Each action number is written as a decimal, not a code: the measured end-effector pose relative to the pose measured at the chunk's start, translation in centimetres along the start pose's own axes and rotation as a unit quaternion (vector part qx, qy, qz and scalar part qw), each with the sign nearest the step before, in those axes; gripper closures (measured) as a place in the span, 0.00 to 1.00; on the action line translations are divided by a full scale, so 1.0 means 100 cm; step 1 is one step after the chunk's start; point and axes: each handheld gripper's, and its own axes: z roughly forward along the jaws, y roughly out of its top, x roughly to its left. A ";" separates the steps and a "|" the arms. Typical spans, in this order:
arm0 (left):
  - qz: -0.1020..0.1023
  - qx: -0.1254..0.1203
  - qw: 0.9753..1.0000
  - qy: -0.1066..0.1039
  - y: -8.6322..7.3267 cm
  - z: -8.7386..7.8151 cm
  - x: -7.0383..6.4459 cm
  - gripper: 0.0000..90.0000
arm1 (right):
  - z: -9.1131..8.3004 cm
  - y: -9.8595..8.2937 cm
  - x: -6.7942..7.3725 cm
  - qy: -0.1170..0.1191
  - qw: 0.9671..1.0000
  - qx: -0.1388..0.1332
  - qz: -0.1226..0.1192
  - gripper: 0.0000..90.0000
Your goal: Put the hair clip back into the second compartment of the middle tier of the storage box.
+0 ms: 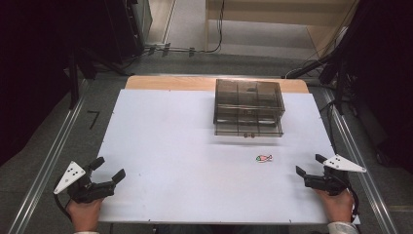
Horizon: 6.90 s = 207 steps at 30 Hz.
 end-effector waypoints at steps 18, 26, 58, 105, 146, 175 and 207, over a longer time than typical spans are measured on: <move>-0.001 -0.002 1.000 0.000 0.000 -0.001 0.000 0.01 | 0.000 0.000 0.000 0.002 1.000 -0.001 -0.004 0.10; -0.001 0.000 1.000 0.002 0.000 0.000 0.000 0.01 | 0.001 0.001 0.001 0.002 1.000 0.001 -0.005 0.10; -0.003 -0.001 1.000 0.006 0.000 0.000 0.000 0.01 | 0.014 0.013 0.011 0.007 1.000 0.018 -0.023 0.10; -0.007 -0.001 1.000 0.005 0.000 0.000 0.001 0.01 | 0.042 0.035 0.044 0.071 0.994 0.025 -0.082 0.25; -0.007 0.000 1.000 0.006 0.000 0.000 0.001 0.01 | 0.066 0.045 0.062 0.099 0.987 0.047 -0.121 0.36; -0.007 0.000 1.000 0.008 0.000 0.000 0.001 0.01 | 0.072 0.048 0.063 0.116 0.984 0.060 -0.123 0.52; -0.008 -0.004 1.000 0.006 0.000 0.000 0.001 0.01 | 0.065 0.045 0.062 0.118 0.985 0.058 -0.112 0.76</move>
